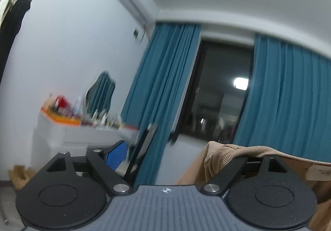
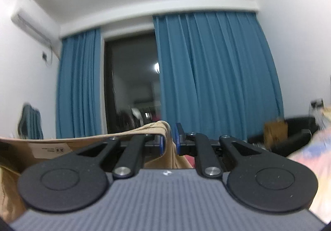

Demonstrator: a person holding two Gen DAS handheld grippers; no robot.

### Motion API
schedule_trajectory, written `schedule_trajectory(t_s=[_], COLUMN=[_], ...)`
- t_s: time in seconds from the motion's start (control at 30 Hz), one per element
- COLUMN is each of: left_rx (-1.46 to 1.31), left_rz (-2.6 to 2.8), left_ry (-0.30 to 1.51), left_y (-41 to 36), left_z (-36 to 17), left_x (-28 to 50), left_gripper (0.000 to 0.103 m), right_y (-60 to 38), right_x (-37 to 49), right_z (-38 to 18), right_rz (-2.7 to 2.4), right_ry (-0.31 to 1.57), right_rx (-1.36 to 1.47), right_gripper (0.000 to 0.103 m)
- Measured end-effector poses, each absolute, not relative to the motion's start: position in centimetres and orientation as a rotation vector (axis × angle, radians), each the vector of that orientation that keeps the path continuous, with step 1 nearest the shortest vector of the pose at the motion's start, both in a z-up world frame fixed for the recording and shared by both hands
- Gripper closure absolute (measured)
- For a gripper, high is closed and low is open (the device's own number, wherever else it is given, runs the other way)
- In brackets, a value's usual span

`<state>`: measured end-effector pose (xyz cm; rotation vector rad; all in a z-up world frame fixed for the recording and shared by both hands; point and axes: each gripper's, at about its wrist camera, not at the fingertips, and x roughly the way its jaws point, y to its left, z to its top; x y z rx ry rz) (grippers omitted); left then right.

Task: Fold clothes
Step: 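Lift the tan T-shirt high with both grippers and shake it out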

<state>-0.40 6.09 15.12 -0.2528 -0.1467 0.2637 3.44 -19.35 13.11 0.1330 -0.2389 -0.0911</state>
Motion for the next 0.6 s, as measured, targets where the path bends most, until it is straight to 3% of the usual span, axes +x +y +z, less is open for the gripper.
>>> schedule_trajectory(t_s=[0.33, 0.47, 0.6], left_rx=[-0.236, -0.215, -0.187], left_rz=[0.139, 0.103, 0.091], left_ry=[-0.273, -0.277, -0.246], left_y=[6.6, 6.8, 6.8], left_z=[33.7, 38.7, 40.3], left_x=[-5.5, -7.0, -6.0], left_gripper=[0.010, 0.007, 0.006], right_y=[-21.0, -21.3, -21.7], right_x=[-4.4, -6.2, -5.2], right_z=[31.6, 35.6, 37.3], right_rz=[-0.031, -0.013, 0.003], right_ry=[-0.440, -0.447, -0.397], right_rx=[0.101, 0.104, 0.118], right_gripper=[0.090, 0.090, 0.090])
